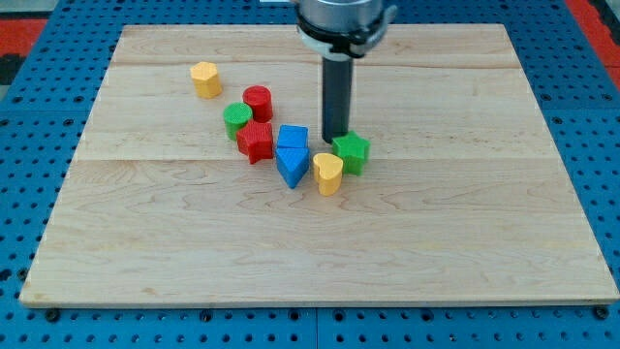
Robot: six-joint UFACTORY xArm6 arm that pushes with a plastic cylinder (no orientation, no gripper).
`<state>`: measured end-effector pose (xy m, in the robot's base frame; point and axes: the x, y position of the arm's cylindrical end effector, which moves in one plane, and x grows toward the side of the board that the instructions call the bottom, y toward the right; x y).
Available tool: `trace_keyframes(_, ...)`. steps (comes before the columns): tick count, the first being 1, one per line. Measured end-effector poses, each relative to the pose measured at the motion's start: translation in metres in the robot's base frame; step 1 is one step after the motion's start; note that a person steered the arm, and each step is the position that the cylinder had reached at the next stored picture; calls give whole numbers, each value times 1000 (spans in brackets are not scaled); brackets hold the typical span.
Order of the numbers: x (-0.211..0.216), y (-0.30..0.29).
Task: Move the green star bottom right side of the yellow heart
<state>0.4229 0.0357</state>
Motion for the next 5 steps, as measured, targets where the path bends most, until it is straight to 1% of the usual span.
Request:
trace_keyframes(1, 30, 11)
trace_keyframes(2, 33, 23)
trace_keyframes(3, 67, 30)
trace_keyframes(4, 93, -8)
trace_keyframes(5, 103, -42)
